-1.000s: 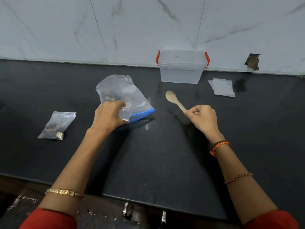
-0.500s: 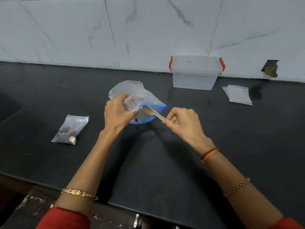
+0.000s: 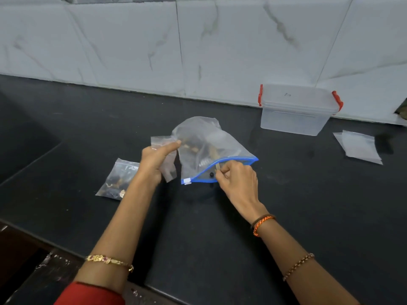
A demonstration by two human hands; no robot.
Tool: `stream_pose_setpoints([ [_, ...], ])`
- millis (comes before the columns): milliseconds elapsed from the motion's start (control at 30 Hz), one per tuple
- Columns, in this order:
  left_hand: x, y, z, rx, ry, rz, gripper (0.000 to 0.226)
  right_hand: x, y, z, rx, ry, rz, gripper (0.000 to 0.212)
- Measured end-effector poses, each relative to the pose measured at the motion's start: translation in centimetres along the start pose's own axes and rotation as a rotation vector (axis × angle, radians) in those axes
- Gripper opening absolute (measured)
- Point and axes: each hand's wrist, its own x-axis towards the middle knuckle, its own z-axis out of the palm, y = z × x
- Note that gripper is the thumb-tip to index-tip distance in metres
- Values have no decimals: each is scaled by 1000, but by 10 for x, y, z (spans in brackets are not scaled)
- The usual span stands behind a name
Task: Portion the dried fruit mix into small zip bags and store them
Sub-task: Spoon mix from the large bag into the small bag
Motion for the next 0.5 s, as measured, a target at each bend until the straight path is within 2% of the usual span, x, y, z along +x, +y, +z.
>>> stream_pose_setpoints([
  [100,7,-6,10,-93,-109,-87,21,2,-5,10,60,1,0,33],
  [200,9,-9,17,-107,-126,-76,14,0,-13,16,188,-59,46,33],
  [300,12,-12,17,-113,-144,-81,12,-1,-18,15,404,-84,179,25],
  [367,16,-13,14,-111,-144,-87,10,0,-19,12,577,-79,314,26],
  [500,20,-14,12,-125,-107,-99,26,-4,-17,-1,732,-61,451,27],
])
